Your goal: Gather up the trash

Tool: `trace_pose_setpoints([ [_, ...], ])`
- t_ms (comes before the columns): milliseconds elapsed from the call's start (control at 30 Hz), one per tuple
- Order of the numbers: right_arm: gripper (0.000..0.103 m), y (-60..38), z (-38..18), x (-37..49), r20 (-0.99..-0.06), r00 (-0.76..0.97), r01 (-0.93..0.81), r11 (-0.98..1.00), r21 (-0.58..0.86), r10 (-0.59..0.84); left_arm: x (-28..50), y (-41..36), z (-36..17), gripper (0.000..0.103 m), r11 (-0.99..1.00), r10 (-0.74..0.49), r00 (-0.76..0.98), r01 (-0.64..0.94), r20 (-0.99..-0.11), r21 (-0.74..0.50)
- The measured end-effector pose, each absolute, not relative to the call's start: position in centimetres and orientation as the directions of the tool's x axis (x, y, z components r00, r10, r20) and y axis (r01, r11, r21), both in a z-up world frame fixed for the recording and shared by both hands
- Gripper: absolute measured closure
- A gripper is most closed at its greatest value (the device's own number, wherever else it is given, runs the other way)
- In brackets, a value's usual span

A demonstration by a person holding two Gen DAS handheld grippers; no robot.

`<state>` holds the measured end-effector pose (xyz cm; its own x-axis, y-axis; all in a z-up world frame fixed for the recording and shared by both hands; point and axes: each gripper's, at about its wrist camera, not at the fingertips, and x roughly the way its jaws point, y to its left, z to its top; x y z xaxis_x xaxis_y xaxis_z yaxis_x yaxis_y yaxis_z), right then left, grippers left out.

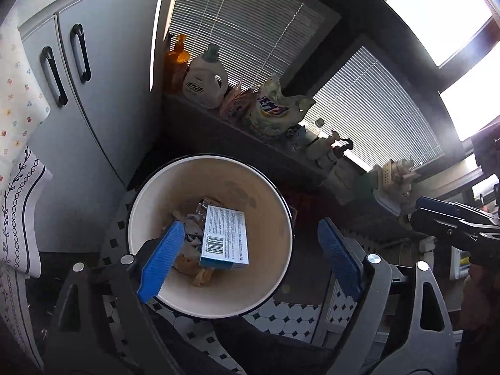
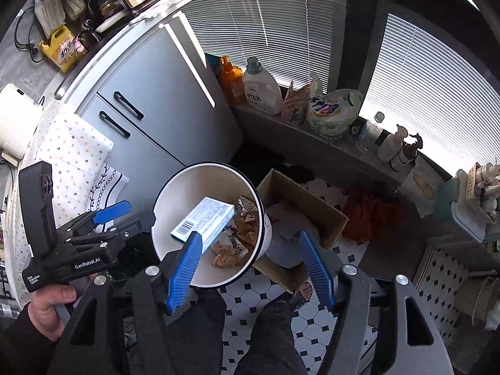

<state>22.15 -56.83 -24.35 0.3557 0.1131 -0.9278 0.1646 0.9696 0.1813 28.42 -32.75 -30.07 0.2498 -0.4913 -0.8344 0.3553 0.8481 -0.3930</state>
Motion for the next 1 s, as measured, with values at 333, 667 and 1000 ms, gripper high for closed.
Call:
trace_pose_setpoints([
  [333,0.027,-54.5,-21.8,22.6,-0.903,0.410,0.155,0.966,0.209,0.130,29.2,-29.0,-25.5,0.014,0.868,-0.470,0.327,0.340,-0.820,-0.361],
  [667,0.014,-48.7,-17.1,24.5,-0.850,0.513,0.167,0.957,0.238,0.122,31.1,-20.4,-18.1,0.006,0.893,-0.436,0.453,0.322,-0.777,-0.314],
  [1000,0.008,-42.1,-12.7,26.4,-0.793,0.605,0.212,0.947,0.242,0.067,33.2,-11.4,-12.7,0.006,0.908,-0.406,0.538,0.327,-0.738,-0.261],
])
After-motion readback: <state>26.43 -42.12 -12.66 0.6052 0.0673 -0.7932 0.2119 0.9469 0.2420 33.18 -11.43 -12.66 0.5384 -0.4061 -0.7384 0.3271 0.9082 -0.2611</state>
